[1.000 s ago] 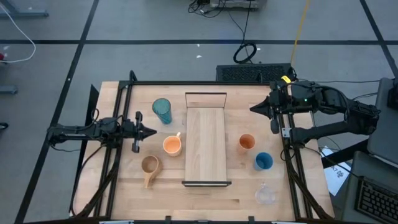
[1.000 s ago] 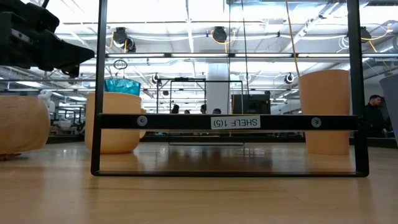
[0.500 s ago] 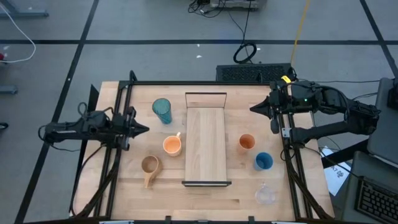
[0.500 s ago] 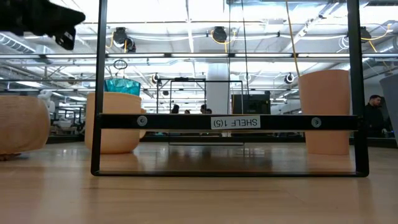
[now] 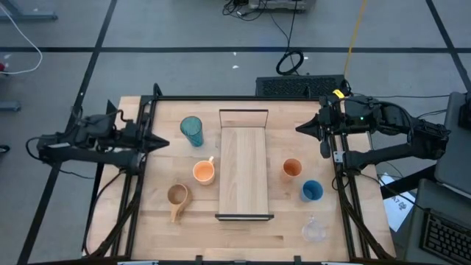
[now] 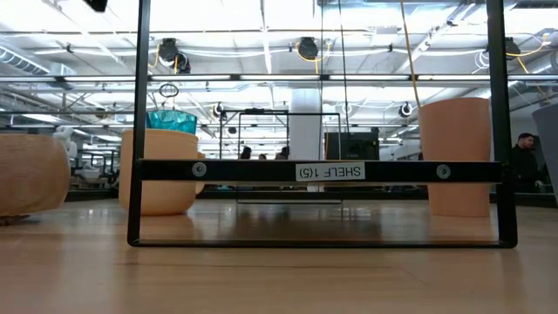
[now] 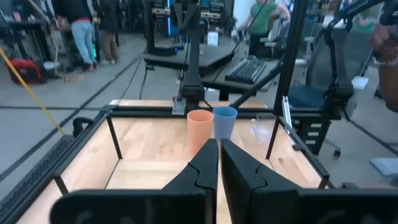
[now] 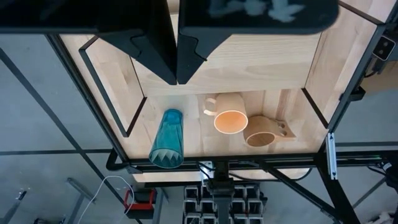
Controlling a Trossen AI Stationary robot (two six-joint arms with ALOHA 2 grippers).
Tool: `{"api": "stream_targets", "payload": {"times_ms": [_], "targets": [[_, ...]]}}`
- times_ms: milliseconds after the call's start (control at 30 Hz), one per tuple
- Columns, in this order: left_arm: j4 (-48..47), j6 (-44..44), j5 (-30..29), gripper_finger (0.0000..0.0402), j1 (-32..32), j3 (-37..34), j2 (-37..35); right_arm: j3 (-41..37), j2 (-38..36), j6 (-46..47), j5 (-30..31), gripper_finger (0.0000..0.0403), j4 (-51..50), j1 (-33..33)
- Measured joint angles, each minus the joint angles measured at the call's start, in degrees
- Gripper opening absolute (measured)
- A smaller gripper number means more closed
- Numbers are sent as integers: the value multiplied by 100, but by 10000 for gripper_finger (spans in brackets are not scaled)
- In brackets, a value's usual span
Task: Stack small to large cups/mugs on shelf
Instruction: Put the light blue cup on the shelf
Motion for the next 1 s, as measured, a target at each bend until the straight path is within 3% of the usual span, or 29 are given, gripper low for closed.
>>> {"api": "stream_targets", "payload": {"times_ms": [300,633,1000], "targets": [[-1775,423,-64,21,0,1994,1427,-2,1,0,0,0,2,0],[-3298,1104,-796,21,0,3796,2634,-2,2,0,0,0,2,0],[-3434,1268,-798,21,-26,3843,2931,-2,2,0,0,0,2,0]]}}
